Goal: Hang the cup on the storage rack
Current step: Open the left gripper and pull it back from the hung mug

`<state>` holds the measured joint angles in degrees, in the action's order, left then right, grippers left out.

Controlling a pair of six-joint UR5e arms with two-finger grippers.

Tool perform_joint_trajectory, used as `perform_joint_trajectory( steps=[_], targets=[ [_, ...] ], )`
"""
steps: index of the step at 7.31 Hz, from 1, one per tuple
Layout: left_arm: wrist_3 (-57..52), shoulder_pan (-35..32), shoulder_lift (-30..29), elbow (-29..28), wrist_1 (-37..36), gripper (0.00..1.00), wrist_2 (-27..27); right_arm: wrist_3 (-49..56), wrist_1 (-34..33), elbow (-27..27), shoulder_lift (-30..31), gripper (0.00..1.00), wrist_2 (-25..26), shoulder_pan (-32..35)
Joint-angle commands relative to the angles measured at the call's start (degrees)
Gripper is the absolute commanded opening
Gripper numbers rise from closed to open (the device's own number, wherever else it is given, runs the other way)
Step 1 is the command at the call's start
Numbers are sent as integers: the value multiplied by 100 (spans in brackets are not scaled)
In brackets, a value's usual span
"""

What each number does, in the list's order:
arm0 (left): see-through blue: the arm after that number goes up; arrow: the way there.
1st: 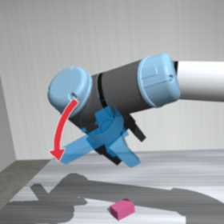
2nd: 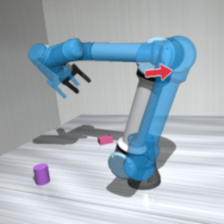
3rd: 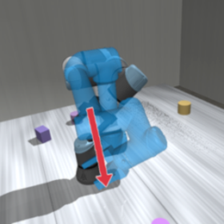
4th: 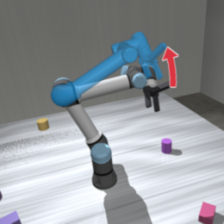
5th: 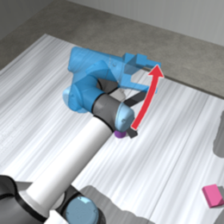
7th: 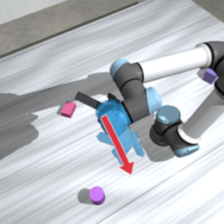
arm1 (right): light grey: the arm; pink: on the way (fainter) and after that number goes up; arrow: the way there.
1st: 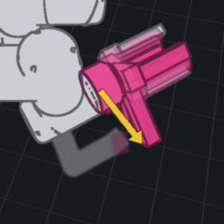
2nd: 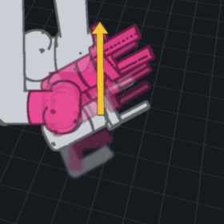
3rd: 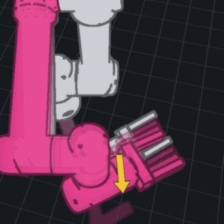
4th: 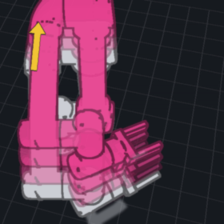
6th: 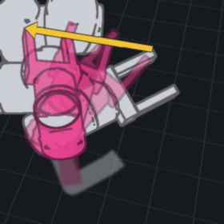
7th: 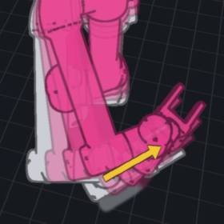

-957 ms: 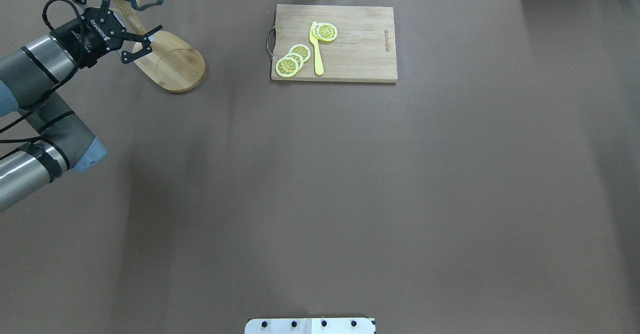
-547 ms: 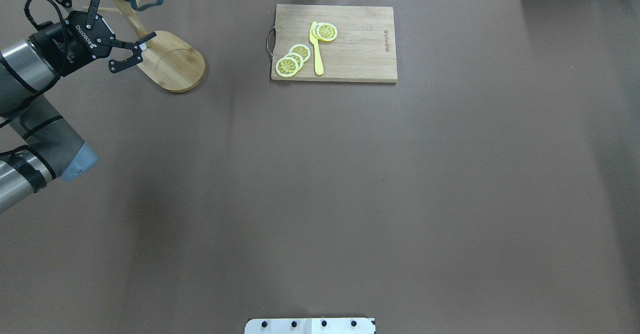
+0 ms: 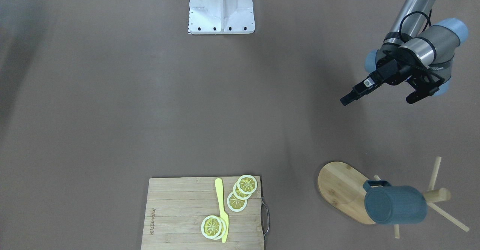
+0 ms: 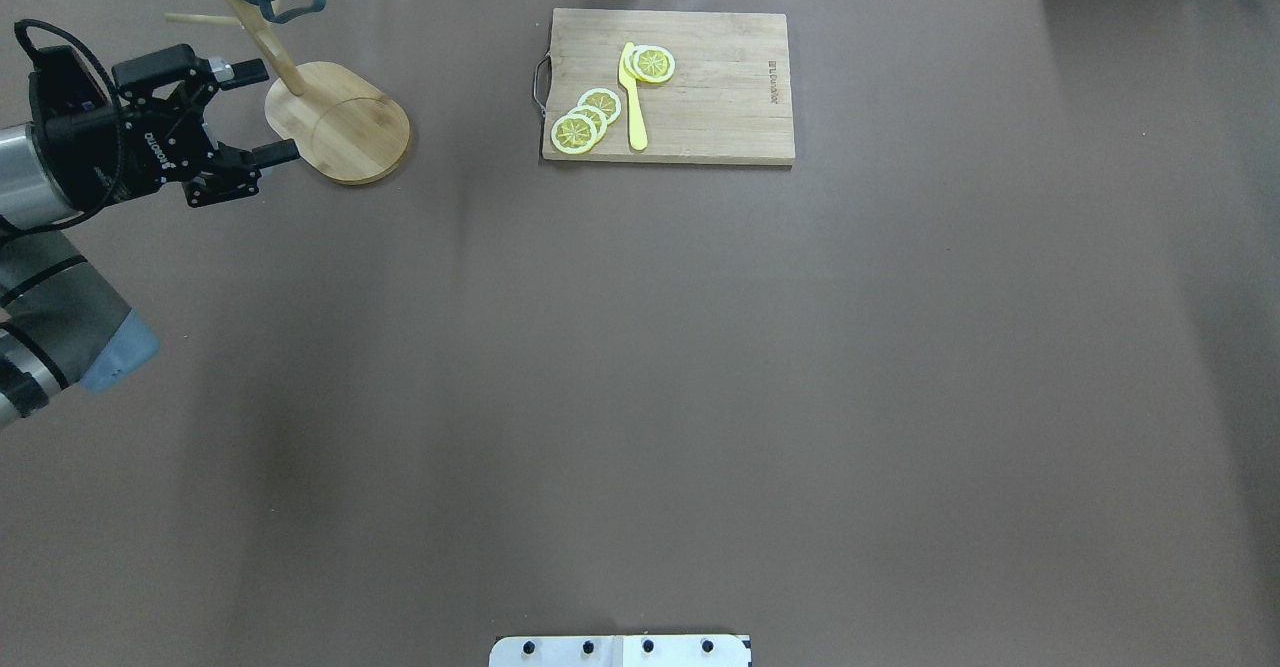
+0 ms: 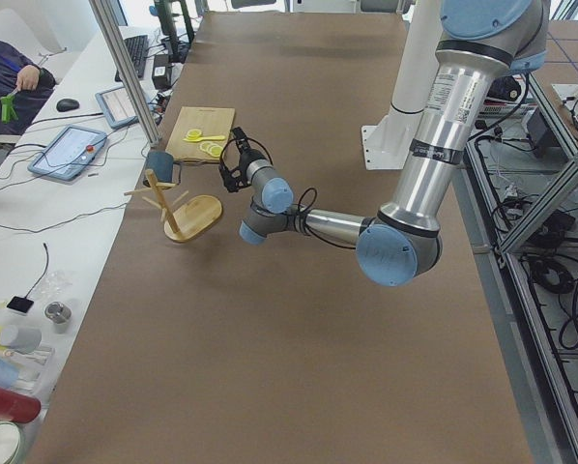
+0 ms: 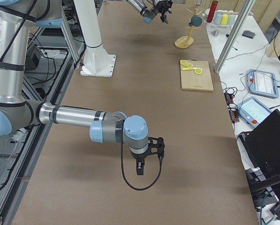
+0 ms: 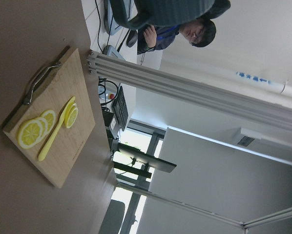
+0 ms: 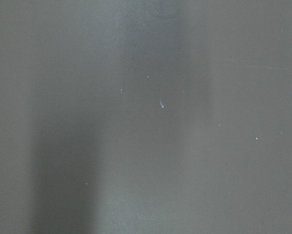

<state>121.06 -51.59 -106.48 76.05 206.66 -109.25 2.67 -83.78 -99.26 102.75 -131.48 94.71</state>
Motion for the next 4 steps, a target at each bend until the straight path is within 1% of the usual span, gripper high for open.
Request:
perform_joint_trajectory(
  steps=[1, 2, 3, 4],
  targets=[
    [-1624, -201, 285, 443, -780, 99, -1032, -4, -7, 3, -9, 100, 9, 3],
    [-2221, -464, 285, 637, -1290, 99, -1429, -4, -7, 12, -1, 100, 0, 3],
    [-2941, -667, 294, 665, -1504, 99, -1650, -4, -7, 12, -9, 100, 0, 3],
    [-3966, -843, 416, 665, -1558, 99, -1713, -12, -7, 3, -1, 100, -9, 3]
  ],
)
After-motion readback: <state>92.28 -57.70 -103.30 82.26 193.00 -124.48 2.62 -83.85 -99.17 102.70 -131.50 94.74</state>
